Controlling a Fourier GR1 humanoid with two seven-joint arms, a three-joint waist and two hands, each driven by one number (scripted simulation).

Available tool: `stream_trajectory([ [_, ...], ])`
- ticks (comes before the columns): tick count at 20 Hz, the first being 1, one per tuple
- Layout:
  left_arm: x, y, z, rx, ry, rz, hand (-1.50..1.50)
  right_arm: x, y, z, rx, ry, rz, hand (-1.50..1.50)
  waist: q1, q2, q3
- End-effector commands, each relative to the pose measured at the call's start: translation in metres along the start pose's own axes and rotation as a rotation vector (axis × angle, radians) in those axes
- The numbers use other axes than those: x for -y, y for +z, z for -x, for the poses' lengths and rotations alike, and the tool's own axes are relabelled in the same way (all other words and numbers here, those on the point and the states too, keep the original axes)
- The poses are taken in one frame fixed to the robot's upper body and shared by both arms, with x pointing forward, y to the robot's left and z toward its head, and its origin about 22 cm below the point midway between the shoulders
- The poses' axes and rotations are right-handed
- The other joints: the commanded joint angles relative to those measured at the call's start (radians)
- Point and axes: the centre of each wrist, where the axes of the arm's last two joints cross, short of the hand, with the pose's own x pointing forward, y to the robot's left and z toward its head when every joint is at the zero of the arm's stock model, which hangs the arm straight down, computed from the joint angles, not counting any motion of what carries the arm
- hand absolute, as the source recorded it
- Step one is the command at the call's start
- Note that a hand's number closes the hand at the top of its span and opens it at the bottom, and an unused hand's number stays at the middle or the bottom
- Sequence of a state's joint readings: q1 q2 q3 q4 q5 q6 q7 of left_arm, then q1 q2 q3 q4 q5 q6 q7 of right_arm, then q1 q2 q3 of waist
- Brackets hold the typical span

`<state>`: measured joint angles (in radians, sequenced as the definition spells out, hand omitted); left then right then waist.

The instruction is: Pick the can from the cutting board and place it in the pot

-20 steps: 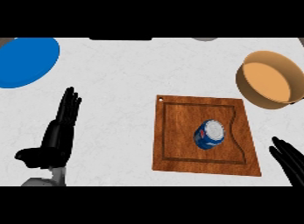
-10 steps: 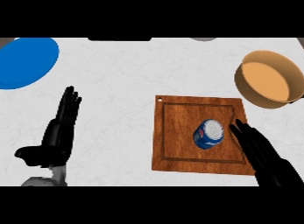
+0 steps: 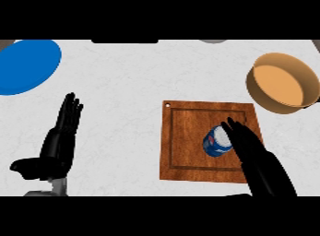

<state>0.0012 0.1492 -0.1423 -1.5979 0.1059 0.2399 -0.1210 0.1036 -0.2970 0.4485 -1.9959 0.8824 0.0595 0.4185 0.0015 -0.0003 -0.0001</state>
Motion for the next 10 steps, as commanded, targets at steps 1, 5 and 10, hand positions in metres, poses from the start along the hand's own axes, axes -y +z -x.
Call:
stream_trajectory([
  [1,0.011,-0.005,-0.008,0.001,-0.006,-0.004,0.00,0.012,-0.019,0.002,-0.025,-0.002,-0.001,-1.50,-0.001,0.000,0.000],
  [5,0.018,0.010,-0.014,0.019,-0.006,-0.013,0.00,-0.018,-0.018,0.010,-0.013,0.022,-0.021,-1.50,0.000,0.000,0.000],
  [10,-0.010,-0.016,0.003,-0.004,0.004,-0.005,0.00,-0.034,-0.020,0.021,-0.025,0.008,-0.024,-1.50,-0.003,0.000,0.000],
])
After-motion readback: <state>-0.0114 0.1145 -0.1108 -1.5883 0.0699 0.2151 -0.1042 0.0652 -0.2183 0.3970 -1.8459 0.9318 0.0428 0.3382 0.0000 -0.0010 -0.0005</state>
